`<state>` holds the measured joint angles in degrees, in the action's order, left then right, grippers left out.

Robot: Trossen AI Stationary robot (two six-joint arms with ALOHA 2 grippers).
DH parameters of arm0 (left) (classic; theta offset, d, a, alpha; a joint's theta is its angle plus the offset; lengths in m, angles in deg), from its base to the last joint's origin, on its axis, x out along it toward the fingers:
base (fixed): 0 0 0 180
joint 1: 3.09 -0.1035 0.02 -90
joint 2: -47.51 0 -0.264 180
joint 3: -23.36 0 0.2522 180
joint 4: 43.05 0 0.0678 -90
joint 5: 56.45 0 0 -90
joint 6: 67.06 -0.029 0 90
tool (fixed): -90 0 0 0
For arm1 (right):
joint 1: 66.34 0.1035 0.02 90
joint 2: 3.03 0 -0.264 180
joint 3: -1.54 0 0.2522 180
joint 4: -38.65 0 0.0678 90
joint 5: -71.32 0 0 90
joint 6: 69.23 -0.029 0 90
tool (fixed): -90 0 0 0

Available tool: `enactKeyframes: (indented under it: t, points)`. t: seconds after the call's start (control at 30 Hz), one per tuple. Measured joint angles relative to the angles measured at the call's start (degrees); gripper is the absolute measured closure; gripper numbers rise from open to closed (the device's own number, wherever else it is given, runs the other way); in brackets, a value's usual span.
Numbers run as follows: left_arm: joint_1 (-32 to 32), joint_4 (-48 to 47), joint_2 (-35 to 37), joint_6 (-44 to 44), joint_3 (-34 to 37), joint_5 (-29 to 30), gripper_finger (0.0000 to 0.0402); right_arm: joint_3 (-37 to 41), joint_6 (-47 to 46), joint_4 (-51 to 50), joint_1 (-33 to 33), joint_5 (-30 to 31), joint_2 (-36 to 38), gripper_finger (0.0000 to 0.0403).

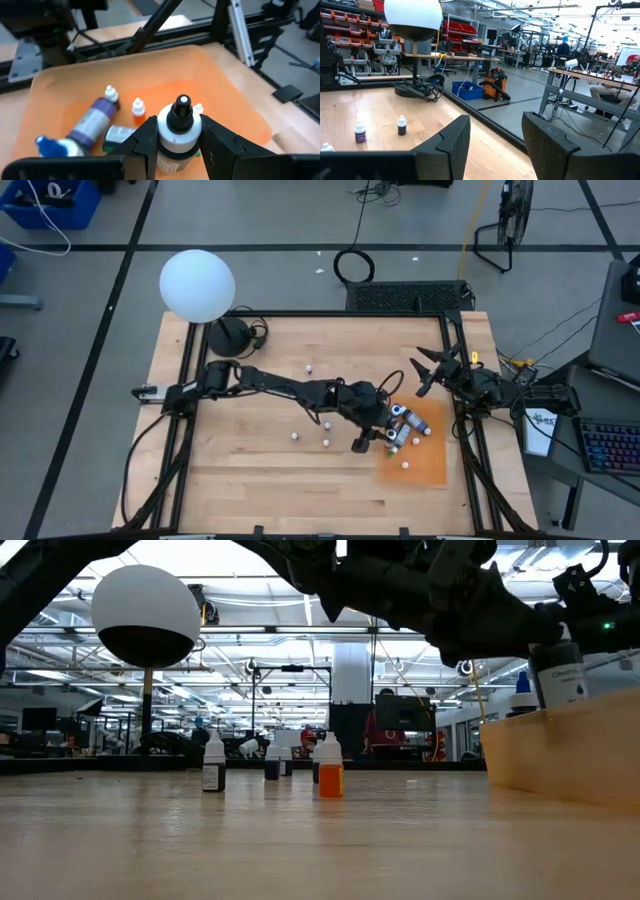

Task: Pick & Place food coloring
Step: Put the big black food coloring bottle into the orange bin

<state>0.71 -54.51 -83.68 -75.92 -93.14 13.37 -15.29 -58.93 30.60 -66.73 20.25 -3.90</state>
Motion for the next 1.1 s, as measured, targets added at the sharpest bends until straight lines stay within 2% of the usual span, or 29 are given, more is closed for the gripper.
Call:
enactKeyframes:
  t: [0.3, 0.63, 0.83, 0.9, 1.1]
  points:
    - [-0.4, -7.5, 0.0, 0.0, 0.1, 5.7, 0.0282, 0.0, 0.0, 0.0, 0.0, 0.0, 0.0, 0.0236]
    - [0.3, -8.1, 0.0, 0.4, 0.1, 6.0, 0.0282, 0.0, 0.0, 0.0, 0.0, 0.0, 0.0, 0.0236]
    - [0.9, -10.7, 0.1, 1.3, 0.1, 10.8, 0.0282, 0.0, 0.0, 0.0, 0.0, 0.0, 0.0, 0.0236]
    - [0.9, -10.7, 0.1, 1.7, 0.1, 11.4, 0.0258, 0.0, 0.0, 0.0, 0.0, 0.0, 0.0, 0.0236]
    - [0.8, -9.0, 0.0, 1.7, 0.1, 11.9, 0.0139, 0.0, 0.0, 0.0, 0.0, 0.0, 0.0, 0.0236]
